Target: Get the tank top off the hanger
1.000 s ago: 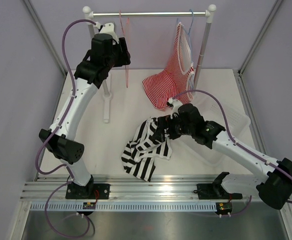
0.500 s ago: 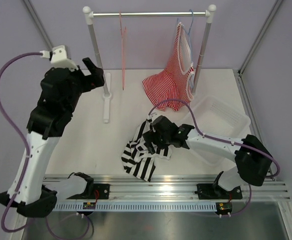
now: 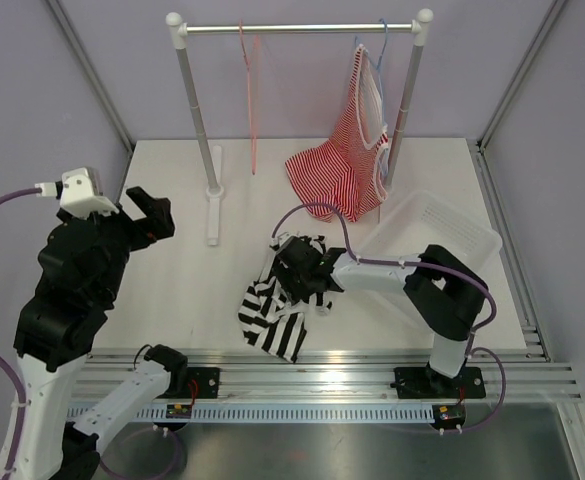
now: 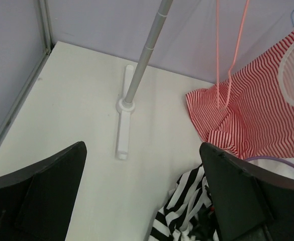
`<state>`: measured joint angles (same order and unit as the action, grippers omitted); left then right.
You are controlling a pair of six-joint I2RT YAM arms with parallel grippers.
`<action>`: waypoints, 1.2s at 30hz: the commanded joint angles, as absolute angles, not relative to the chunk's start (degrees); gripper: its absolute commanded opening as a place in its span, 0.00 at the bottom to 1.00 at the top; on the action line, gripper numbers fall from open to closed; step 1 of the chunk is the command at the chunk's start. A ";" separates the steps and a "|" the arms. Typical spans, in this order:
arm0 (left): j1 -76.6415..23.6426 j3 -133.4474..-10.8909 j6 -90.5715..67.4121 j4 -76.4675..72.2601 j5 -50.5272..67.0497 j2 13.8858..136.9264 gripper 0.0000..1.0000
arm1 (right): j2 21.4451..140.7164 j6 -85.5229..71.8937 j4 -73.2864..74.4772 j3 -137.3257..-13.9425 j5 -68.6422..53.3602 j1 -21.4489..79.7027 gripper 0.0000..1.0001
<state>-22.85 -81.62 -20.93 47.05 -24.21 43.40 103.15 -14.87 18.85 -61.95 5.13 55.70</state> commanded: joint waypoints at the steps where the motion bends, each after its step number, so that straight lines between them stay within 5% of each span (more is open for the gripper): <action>1: -22.68 -75.17 -16.71 47.29 -24.53 38.60 0.99 | 109.06 -15.81 16.26 -63.37 2.02 56.42 0.51; 4: -22.68 -66.91 -14.24 43.26 -22.24 33.32 0.99 | 107.24 -16.08 16.00 -64.07 2.46 56.60 0.05; 5: -22.68 -65.41 -14.15 42.72 -22.93 32.27 0.99 | 106.18 -16.43 15.47 -63.99 2.46 56.60 0.00; 13: -22.50 -57.31 -14.33 38.24 -29.78 27.25 0.99 | 88.70 -14.86 17.64 -68.54 1.04 56.69 0.00; 22: -22.24 -55.28 -13.71 37.79 -31.82 26.89 0.99 | 69.89 -12.66 32.41 -75.84 21.78 56.51 0.00; 31: -21.89 -55.28 -13.97 37.62 -30.94 27.16 0.99 | 58.72 -16.51 46.05 -78.24 56.39 52.13 0.00; 36: -20.48 -55.37 -14.06 37.09 -28.83 28.38 0.99 | 53.62 -22.49 48.17 -72.61 54.24 39.91 0.00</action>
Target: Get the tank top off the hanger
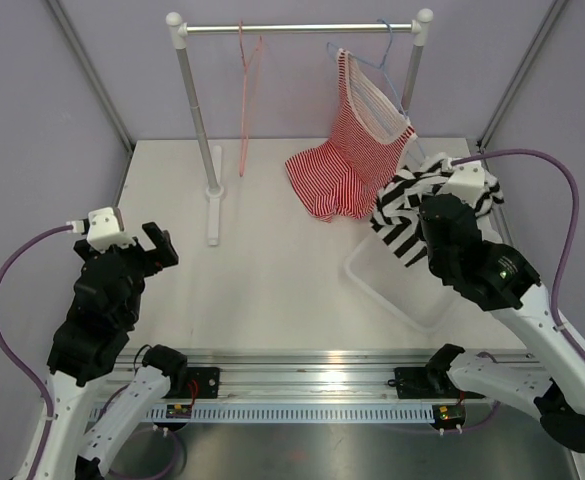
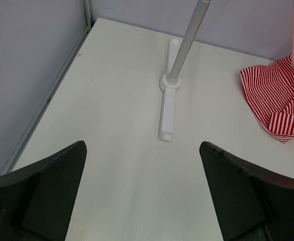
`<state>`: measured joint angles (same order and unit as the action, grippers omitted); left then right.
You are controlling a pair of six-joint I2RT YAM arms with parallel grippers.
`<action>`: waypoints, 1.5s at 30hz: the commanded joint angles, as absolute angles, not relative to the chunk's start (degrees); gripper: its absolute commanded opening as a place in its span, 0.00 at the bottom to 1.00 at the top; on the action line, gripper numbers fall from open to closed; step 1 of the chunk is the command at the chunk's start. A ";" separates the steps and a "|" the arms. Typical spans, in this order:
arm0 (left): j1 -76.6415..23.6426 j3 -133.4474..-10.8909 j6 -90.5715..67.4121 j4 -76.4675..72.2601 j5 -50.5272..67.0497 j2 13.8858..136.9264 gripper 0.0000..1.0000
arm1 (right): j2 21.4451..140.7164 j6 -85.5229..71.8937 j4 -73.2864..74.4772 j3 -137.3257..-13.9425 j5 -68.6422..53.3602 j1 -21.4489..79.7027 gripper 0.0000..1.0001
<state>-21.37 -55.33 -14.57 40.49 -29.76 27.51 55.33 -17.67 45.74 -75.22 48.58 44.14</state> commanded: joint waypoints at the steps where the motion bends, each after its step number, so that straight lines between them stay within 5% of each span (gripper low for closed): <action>1: -19.87 -55.46 -14.24 37.18 -28.13 28.65 0.99 | 53.53 -23.11 48.25 -70.77 51.97 39.29 0.00; 10: -15.30 -55.90 -14.68 37.53 -24.79 30.76 0.99 | 57.13 -30.15 49.04 -62.32 43.61 38.94 0.04; 11: -15.29 -55.90 -14.68 37.62 -24.79 30.76 0.99 | 57.30 -29.97 49.13 -62.14 43.07 38.85 0.24; 12: -15.21 -55.99 -14.68 37.79 -24.96 30.76 0.99 | 57.39 -30.23 49.57 -61.96 42.81 38.93 0.74; 13: -15.21 -55.99 -14.76 37.79 -24.96 30.76 0.99 | 57.39 -30.76 50.18 -62.05 43.24 38.94 0.88; 15: -15.21 -56.07 -14.77 37.88 -24.96 30.85 0.99 | 57.39 -31.29 51.76 -62.49 43.77 38.94 0.99; 28: -10.04 -58.01 -14.76 38.85 -23.21 34.62 0.99 | 49.57 -20.75 57.04 -78.74 34.19 38.94 1.00; 34: -7.91 -57.39 -14.76 39.02 -21.71 34.37 0.99 | 49.30 -17.49 64.68 -86.04 41.37 38.94 0.99; 45: -7.91 -54.67 -15.56 40.70 -24.17 26.64 0.99 | 42.63 -14.77 62.06 -81.31 42.55 38.94 0.99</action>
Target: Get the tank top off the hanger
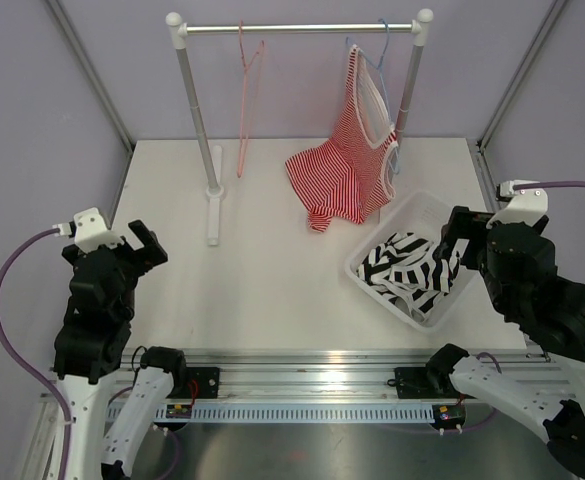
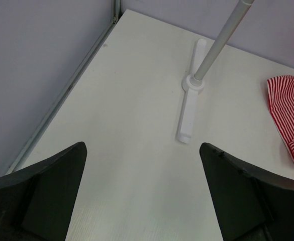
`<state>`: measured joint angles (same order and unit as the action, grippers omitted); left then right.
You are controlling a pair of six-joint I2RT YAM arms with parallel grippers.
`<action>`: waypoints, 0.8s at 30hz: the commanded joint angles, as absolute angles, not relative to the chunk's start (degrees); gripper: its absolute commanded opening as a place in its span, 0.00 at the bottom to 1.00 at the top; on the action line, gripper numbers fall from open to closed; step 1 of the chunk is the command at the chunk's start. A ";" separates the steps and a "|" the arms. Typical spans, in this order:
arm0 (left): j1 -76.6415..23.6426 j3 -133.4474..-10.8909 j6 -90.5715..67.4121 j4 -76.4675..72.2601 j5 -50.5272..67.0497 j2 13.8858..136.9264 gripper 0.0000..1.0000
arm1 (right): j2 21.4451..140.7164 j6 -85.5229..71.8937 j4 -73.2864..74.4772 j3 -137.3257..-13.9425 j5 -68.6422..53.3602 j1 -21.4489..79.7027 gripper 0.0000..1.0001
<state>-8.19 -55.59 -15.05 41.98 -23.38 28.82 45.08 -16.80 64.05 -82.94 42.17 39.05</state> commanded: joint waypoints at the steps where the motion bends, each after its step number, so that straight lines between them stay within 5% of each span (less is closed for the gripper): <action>1: -7.91 -53.80 -15.73 40.52 -24.17 26.02 0.99 | 41.93 -14.50 61.53 -80.78 42.19 38.94 0.99; 24: -8.00 -52.82 -15.12 38.23 -20.04 22.76 0.99 | 37.44 -15.91 59.41 -75.94 39.99 38.94 1.00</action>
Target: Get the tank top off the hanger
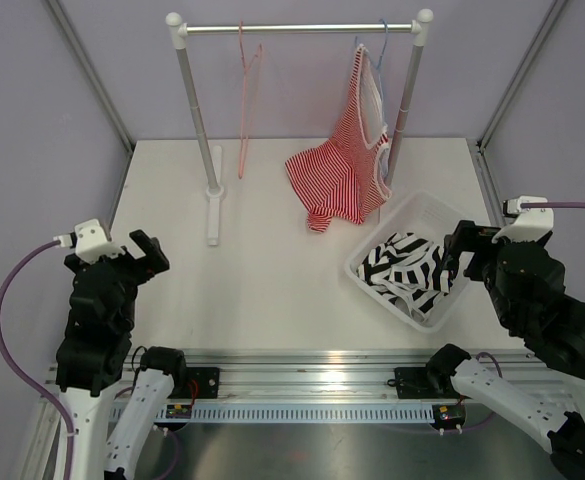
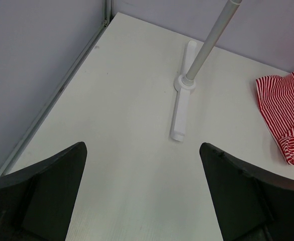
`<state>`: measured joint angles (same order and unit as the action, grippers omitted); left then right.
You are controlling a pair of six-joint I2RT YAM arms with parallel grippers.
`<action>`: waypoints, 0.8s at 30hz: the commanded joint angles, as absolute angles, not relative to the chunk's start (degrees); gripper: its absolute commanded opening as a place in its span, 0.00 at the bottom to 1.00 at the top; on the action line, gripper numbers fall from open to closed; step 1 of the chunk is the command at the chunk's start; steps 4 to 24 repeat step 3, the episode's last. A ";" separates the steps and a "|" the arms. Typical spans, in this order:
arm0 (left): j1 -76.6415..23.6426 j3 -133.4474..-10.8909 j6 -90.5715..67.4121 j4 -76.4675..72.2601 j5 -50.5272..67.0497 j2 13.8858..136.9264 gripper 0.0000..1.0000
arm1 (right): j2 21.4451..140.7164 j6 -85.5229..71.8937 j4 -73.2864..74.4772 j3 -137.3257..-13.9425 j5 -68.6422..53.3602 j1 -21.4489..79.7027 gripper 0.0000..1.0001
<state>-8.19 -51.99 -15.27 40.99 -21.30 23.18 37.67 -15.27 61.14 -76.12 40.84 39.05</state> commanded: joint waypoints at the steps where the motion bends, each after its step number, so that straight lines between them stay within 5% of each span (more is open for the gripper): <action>1: -8.00 -52.82 -15.03 38.32 -20.04 22.76 0.99 | 37.79 -15.91 59.50 -75.94 39.90 38.94 1.00; 24: -8.00 -53.00 -15.12 38.32 -20.13 22.85 0.99 | 38.05 -15.73 59.59 -75.94 39.55 38.94 0.99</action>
